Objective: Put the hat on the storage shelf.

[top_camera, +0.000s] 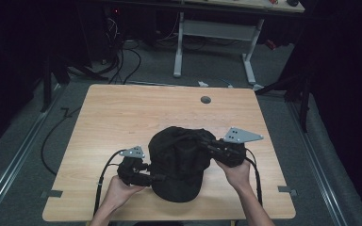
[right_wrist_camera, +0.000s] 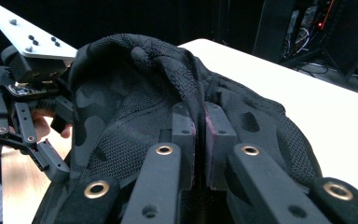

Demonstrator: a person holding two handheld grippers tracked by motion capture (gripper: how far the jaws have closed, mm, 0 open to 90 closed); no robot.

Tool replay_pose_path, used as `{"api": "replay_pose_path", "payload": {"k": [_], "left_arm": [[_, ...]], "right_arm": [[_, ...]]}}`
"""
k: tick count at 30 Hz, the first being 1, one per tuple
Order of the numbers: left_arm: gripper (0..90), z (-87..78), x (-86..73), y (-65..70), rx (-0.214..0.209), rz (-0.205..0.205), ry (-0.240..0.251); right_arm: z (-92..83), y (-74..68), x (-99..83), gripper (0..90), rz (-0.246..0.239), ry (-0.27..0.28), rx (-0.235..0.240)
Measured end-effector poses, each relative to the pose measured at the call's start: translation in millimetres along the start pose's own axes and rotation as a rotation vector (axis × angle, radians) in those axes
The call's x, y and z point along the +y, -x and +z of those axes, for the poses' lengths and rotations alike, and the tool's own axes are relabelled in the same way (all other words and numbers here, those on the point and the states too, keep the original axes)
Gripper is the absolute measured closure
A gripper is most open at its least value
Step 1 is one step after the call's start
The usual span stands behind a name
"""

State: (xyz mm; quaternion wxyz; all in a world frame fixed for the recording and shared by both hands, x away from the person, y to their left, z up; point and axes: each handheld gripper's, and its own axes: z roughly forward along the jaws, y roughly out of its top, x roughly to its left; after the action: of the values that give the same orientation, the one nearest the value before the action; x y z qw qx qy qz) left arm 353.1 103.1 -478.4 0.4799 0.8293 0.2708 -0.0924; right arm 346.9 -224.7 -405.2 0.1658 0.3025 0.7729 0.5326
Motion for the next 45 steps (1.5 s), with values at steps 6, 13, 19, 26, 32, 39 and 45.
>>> {"api": "replay_pose_path", "payload": {"k": [6, 13, 19, 26, 32, 39, 45], "left_arm": [[61.1, -2.7, -0.2, 1.4, -0.028, 0.007, 0.004], [72.6, -6.4, 0.4, 3.0, -0.073, 0.01, -0.002], [85.5, -11.5, 1.0, 6.0, -0.123, 0.021, 0.012], [86.0, -15.5, 3.0, 10.9, -0.105, 0.045, 0.036], [86.3, -20.2, 3.9, 13.7, -0.074, 0.06, 0.054], [86.3, -27.1, 1.5, 13.3, -0.053, 0.05, 0.091], [86.2, -37.7, 1.3, 11.5, -0.023, 0.037, 0.127]], "right_arm": [[-0.2, -0.5, 1.8, 84.5, -0.021, 0.009, -0.016], [0.4, -2.1, 5.0, 83.4, -0.043, 0.016, -0.024], [0.4, -1.5, 5.3, 80.7, -0.045, 0.017, -0.033], [-0.5, -0.7, 5.4, 76.2, -0.033, 0.026, -0.043], [-1.8, -0.3, 5.2, 59.4, -0.017, 0.025, -0.047], [-6.1, -1.0, 4.0, 44.5, -0.009, 0.03, -0.097], [-12.2, 4.5, -2.8, 42.6, 0.016, 0.023, -0.136]]}}
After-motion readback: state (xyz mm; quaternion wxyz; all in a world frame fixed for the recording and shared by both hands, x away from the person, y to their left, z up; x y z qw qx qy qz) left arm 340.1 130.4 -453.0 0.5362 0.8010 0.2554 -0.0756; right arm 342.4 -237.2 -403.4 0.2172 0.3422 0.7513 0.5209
